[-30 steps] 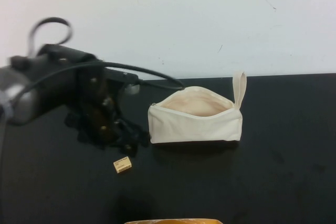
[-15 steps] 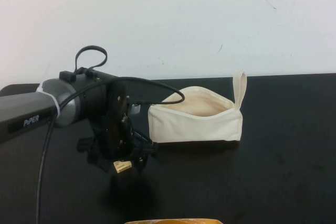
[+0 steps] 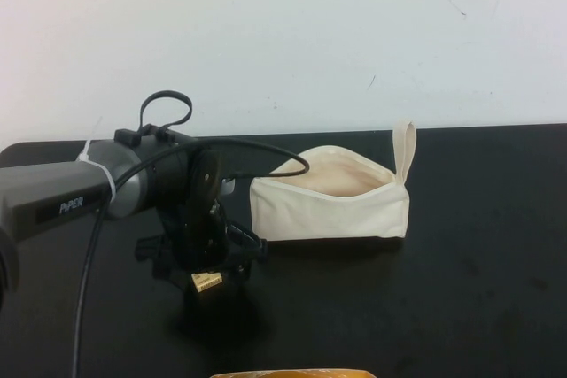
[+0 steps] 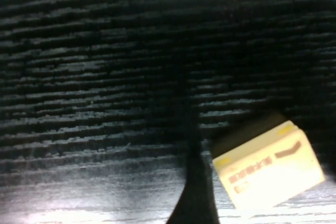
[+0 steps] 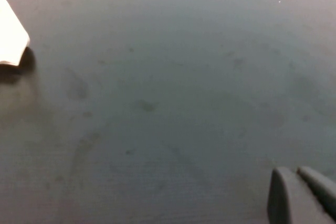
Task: Put eraser into pencil case
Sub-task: Pick up the eraser from the table
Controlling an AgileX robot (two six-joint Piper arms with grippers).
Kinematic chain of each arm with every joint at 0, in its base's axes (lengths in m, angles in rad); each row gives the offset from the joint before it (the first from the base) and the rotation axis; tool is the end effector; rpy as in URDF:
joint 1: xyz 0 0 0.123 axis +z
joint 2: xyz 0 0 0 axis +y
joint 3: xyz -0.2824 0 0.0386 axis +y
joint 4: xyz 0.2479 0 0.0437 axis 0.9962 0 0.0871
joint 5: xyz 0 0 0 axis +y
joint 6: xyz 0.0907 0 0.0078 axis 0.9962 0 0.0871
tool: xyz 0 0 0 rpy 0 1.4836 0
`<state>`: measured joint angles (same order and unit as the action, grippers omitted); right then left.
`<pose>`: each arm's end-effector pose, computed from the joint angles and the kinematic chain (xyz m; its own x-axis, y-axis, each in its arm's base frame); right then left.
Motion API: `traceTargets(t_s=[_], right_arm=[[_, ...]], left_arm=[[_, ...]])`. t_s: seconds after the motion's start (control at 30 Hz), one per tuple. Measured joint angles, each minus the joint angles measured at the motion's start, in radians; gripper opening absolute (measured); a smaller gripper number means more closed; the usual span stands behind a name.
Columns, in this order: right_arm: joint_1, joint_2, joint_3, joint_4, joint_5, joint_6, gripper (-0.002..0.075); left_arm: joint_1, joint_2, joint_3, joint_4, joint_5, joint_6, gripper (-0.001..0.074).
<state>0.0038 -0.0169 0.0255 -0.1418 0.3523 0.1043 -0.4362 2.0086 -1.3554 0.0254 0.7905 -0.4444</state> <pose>0.0529 -0.0043 0.1740 -0.2683 -0.0299 -0.9629 0.0355 0.9985 -0.0409 0.3608 -0.1664 0.1575 -0.9796 0.0002 -0.2010 0.0150 0.9973 -0.0720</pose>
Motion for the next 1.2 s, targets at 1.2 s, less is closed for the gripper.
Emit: traceTargets(t_s=[1.2], right_arm=[[0.0, 0.0, 0.0, 0.0, 0.0, 0.0, -0.0001]], left_arm=[[0.0, -0.131, -0.002, 0.037, 0.073, 0.078, 0.031]])
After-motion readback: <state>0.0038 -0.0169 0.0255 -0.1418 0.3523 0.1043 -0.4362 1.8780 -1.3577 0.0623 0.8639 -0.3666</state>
